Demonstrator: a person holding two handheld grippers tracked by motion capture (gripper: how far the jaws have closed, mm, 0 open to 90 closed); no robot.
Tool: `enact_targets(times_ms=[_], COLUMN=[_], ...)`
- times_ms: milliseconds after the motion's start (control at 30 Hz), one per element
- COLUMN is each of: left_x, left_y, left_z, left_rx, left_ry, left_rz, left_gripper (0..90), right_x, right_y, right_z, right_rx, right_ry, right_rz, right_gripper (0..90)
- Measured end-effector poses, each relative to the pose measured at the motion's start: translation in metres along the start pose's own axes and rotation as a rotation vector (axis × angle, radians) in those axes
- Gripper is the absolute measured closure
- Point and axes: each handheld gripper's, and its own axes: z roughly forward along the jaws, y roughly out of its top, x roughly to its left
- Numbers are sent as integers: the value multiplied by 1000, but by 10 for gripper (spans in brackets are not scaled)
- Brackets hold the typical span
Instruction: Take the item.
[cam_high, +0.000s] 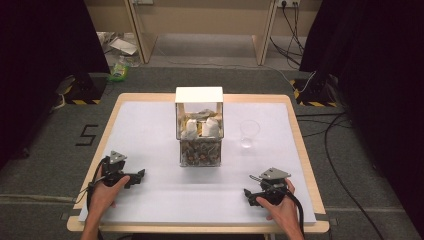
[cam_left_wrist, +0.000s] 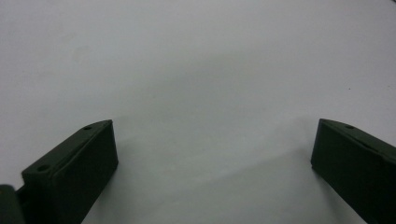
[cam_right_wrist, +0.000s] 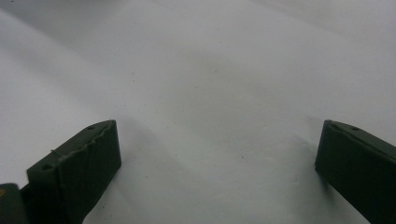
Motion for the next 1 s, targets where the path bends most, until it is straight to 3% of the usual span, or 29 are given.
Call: enact_targets(times_ms=[100,133,167,200,367,633,1000], left_x=[0,0,0,0,0,0,0], left_y=[0,0,0,0,0,0,0], left_z=[0,0,0,0,0,0,0], left_rx=[0,0,0,0,0,0,0], left_ry=[0,0,0,0,0,1,1], left_rz=[0,0,0,0,0,0,0], left_gripper=[0,0,0,0,0,0,0], right_x=[0,-2,-3,-4,-3,4,4], right_y=[0,0,0,1,4,22,44], right_z=[-1,-3,-4,-6,-12,-31,-56], right_rx=[-11,-27,-41,-49,-91,-214,-298], right_ry=[-9,-9,2,17,25,43,41], right_rz=[12,14,11,17,26,9,3], right_gripper=[65,192,206,161,161,210,228])
